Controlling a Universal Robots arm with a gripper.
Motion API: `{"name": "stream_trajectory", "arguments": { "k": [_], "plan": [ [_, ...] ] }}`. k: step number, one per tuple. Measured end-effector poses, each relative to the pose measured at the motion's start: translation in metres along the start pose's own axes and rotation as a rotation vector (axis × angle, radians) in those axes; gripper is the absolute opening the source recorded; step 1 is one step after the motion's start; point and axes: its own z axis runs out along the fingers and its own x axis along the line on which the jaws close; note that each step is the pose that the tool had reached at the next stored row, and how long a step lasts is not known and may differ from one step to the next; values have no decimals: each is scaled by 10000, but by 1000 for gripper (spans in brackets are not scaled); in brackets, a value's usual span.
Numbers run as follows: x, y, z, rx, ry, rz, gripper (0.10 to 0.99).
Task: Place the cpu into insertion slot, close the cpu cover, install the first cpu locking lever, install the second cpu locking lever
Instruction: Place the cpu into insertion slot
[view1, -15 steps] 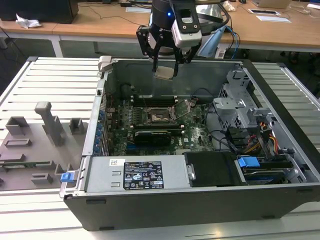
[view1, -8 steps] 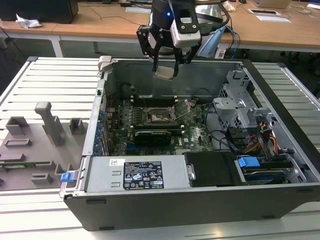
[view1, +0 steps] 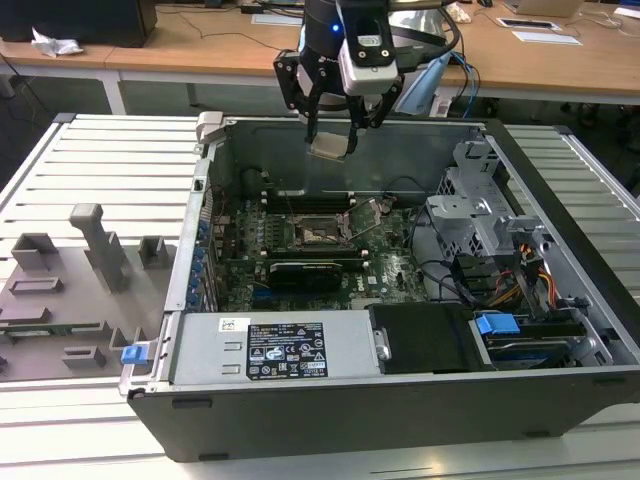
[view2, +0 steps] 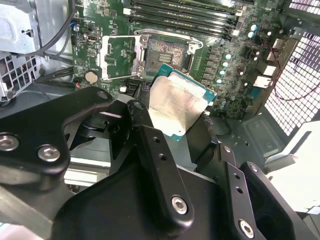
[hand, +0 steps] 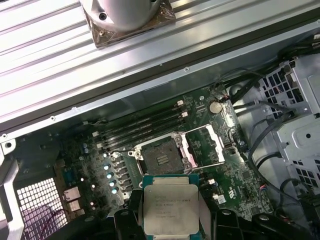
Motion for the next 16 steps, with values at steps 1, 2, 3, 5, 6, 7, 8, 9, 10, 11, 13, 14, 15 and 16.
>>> {"name": "stream_trajectory", "arguments": {
  "k": [1,2,3,5,6,7,8,9,10,11,13,14,15,16],
  "plan": [
    [0,0,0,-1,-3,25,533],
    [0,0,0,-1,-6,60,533],
    [0,0,0,-2,-8,92,533],
    [0,0,0,-3,-13,149,533],
    [0,0,0,-4,-16,175,533],
    [0,0,0,-5,-21,221,533],
    [0,0,1,-5,-23,254,533],
    [0,0,1,-6,-25,280,533],
    [0,0,1,-6,-29,326,533],
    [0,0,1,-7,-33,372,533],
    [0,0,1,-9,-39,427,533],
    [0,0,1,-10,-41,457,533],
    [0,0,1,-10,-43,482,533],
    [0,0,1,-10,-47,516,533]
  ]
}}
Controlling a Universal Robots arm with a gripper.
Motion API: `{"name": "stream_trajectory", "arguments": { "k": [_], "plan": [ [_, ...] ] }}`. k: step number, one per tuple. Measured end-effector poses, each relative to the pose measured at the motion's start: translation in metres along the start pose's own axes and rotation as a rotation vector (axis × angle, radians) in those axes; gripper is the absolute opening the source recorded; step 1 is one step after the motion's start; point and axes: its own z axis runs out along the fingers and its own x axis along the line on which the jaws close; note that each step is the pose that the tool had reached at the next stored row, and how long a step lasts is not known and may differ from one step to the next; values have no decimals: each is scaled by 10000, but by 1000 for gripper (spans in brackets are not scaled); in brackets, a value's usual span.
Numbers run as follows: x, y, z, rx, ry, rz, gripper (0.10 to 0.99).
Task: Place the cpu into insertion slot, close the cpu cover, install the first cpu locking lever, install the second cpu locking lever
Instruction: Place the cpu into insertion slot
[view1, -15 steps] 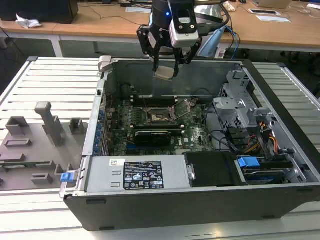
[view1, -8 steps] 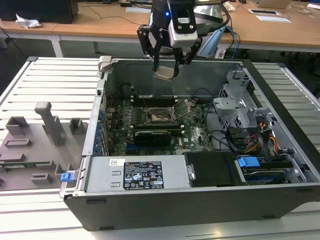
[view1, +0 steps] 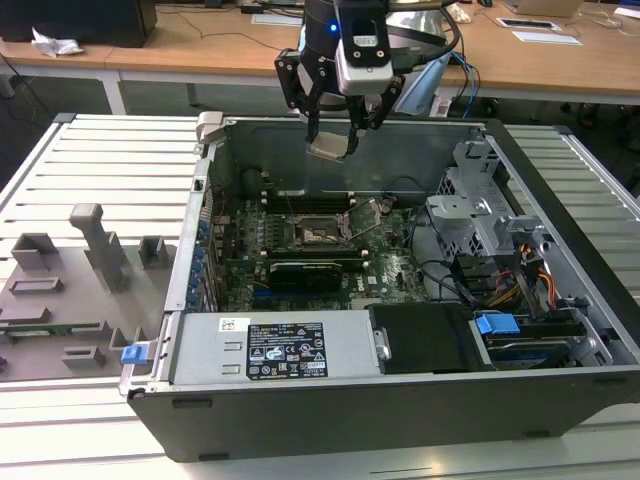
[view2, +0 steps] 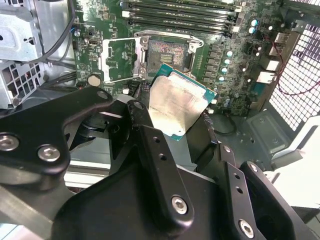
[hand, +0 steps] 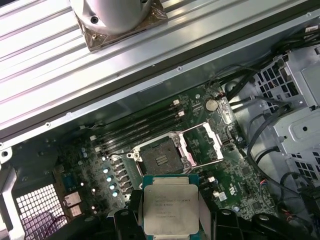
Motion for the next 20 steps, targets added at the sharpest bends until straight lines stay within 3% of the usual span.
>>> {"name": "stream_trajectory", "arguments": {
  "k": [20],
  "plan": [
    [0,0,0,-14,-64,710,533]
  ]
}}
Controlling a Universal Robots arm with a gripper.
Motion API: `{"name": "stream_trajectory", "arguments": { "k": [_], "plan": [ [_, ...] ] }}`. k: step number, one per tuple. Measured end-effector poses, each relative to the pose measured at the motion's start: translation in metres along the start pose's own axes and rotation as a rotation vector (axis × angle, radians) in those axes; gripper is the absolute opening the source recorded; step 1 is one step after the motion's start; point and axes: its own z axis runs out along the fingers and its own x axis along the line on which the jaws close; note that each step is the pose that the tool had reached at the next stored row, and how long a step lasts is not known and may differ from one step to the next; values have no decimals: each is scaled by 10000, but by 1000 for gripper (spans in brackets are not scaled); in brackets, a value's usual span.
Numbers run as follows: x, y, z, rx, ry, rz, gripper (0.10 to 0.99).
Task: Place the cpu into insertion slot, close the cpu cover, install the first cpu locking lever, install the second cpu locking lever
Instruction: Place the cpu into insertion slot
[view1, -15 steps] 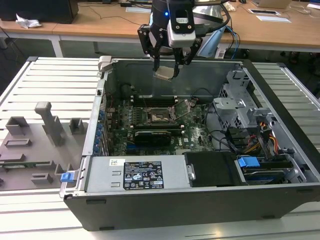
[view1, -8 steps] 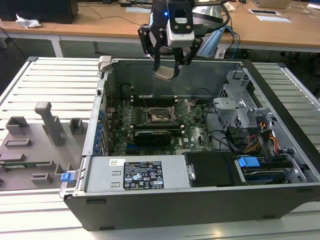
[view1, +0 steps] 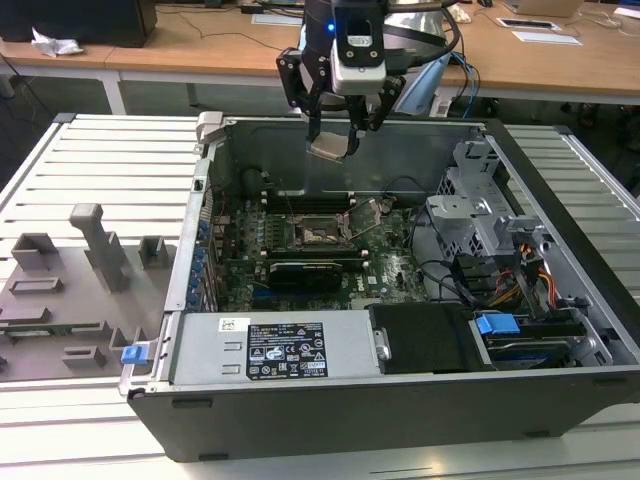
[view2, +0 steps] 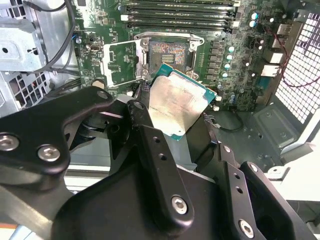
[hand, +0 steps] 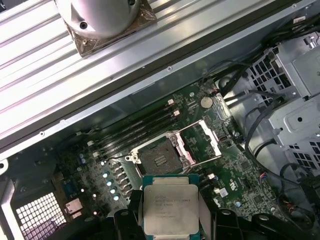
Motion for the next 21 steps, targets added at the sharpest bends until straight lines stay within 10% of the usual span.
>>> {"name": "stream_trajectory", "arguments": {
  "k": [21],
  "plan": [
    [0,-1,14,-37,-207,2266,533]
  ]
}}
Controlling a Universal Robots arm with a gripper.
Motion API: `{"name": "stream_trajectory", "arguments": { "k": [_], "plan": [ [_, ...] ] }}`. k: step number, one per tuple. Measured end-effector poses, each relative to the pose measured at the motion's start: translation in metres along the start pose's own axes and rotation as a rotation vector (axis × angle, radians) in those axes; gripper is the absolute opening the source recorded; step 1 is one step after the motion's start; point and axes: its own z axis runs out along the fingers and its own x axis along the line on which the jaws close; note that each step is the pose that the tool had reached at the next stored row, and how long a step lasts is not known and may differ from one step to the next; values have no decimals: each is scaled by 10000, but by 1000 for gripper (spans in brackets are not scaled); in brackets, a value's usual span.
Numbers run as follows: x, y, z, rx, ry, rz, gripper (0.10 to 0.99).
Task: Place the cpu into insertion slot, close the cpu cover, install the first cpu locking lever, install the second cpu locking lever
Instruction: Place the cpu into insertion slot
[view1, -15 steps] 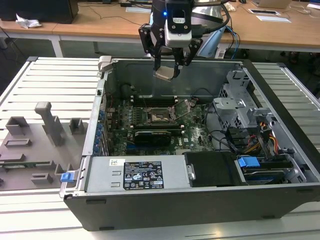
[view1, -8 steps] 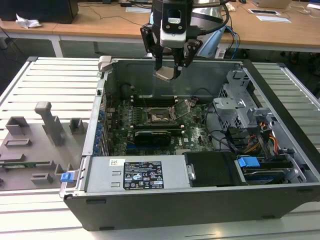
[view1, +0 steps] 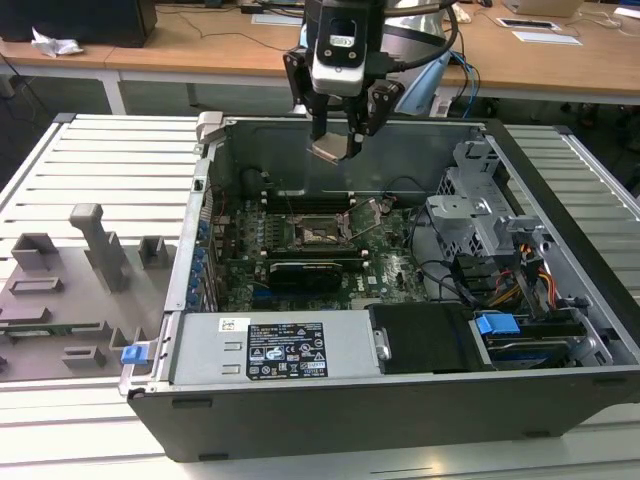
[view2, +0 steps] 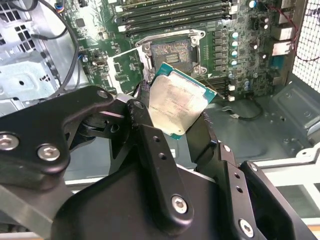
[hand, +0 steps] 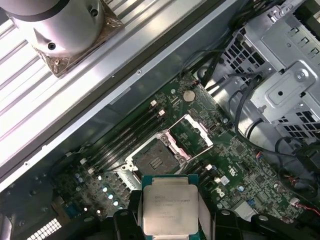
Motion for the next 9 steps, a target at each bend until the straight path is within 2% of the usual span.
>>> {"name": "stream_trajectory", "arguments": {
  "k": [3,9],
  "plan": [
    [7,7,6,-6,-30,286,533],
    [44,46,54,-13,-51,505,533]
  ]
}}
